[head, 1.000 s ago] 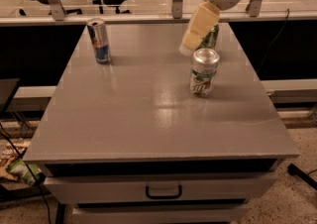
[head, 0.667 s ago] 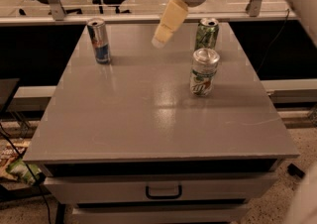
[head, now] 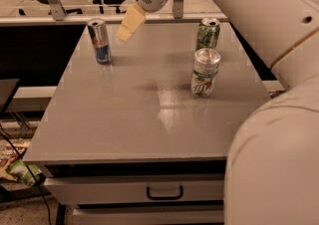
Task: Move redbull can near 7up can
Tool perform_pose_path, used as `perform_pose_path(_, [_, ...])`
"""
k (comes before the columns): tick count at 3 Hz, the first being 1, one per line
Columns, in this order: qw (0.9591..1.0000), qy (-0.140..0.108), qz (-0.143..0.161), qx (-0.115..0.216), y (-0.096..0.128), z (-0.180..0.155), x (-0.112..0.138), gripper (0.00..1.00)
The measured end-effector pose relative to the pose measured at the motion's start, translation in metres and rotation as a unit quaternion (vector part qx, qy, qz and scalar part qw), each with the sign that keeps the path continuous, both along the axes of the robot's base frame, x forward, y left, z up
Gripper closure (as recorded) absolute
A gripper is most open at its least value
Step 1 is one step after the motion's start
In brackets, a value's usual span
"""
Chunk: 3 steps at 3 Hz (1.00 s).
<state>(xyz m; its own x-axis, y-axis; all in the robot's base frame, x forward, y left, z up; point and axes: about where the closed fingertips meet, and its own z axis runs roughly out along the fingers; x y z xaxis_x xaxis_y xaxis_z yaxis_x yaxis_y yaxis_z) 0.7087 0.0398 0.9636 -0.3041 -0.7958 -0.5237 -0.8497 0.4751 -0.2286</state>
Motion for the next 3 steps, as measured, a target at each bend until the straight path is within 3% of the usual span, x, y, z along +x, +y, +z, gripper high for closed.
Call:
perform_pose_path(2, [0.9995,0.002,-0.019,0.024,0.063,-0.022,0.032,0.00])
perform_pose_path(3, [0.9994,0.004,-0.008,0.034,0.093,-0.028,0.034,0.00])
